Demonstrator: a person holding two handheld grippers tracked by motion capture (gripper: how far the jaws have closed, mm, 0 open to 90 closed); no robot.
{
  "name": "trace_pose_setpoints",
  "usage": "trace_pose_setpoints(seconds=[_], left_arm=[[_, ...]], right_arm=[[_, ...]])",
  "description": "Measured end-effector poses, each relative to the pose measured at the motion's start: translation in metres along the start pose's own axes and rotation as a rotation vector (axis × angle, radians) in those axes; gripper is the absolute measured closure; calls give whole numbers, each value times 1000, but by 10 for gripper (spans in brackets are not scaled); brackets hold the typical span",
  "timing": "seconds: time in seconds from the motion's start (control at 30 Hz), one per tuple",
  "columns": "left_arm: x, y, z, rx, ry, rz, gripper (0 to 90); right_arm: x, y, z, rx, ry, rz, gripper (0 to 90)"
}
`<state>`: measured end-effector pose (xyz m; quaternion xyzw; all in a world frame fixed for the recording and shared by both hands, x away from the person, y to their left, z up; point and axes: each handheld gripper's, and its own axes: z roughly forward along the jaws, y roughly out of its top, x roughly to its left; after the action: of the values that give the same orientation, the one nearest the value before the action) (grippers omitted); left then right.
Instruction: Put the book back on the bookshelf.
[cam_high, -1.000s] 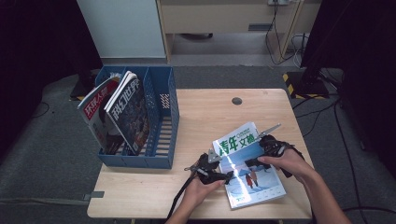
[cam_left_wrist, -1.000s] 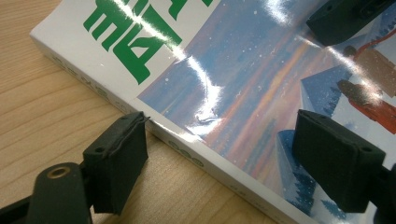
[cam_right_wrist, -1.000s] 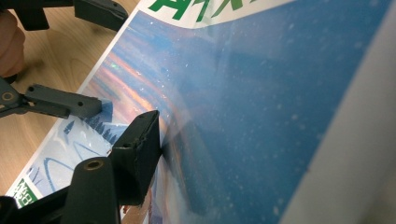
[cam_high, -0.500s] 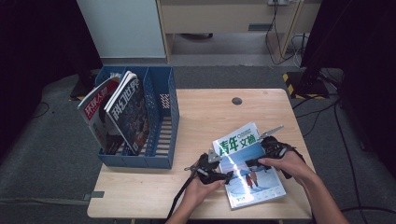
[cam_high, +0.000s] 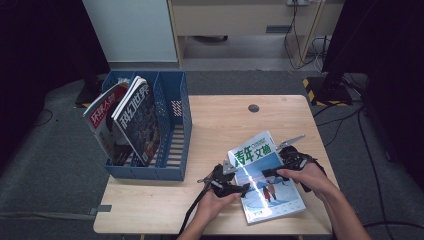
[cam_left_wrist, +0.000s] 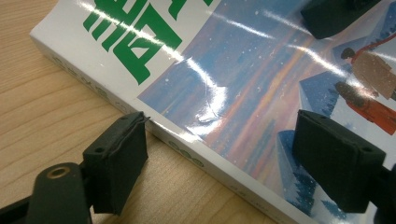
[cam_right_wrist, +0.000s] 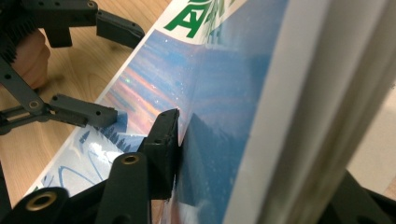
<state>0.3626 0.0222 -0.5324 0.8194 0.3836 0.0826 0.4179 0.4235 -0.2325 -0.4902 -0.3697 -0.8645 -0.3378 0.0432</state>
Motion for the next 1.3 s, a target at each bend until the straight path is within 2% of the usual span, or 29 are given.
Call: trace_pose_setpoints(seconds=[0.27,0.4,0.53,0.67,0.87,1.17,1.3], left_arm=[[0,-1,0,-7,5,1,172],[3,0,-1,-13,11,-2,177],[7,0,-2,-16,19,-21,174],[11,1,-3,-12,8,-35,159],[14,5,-7,-34,-6,-34,144],[19,13,-16,-42,-7,-25,138],[24,15,-17,-61,-25,-64,133]], right_arm=[[-1,-4,0,-48,15,26,627],[2,-3,-2,-71,18,14,655],[3,-2,-4,-92,20,7,672],[5,-2,-7,-113,23,7,677],[9,-1,-15,-165,36,-6,691],[12,3,-19,-235,39,-24,700],[13,6,-22,-273,36,-32,704]])
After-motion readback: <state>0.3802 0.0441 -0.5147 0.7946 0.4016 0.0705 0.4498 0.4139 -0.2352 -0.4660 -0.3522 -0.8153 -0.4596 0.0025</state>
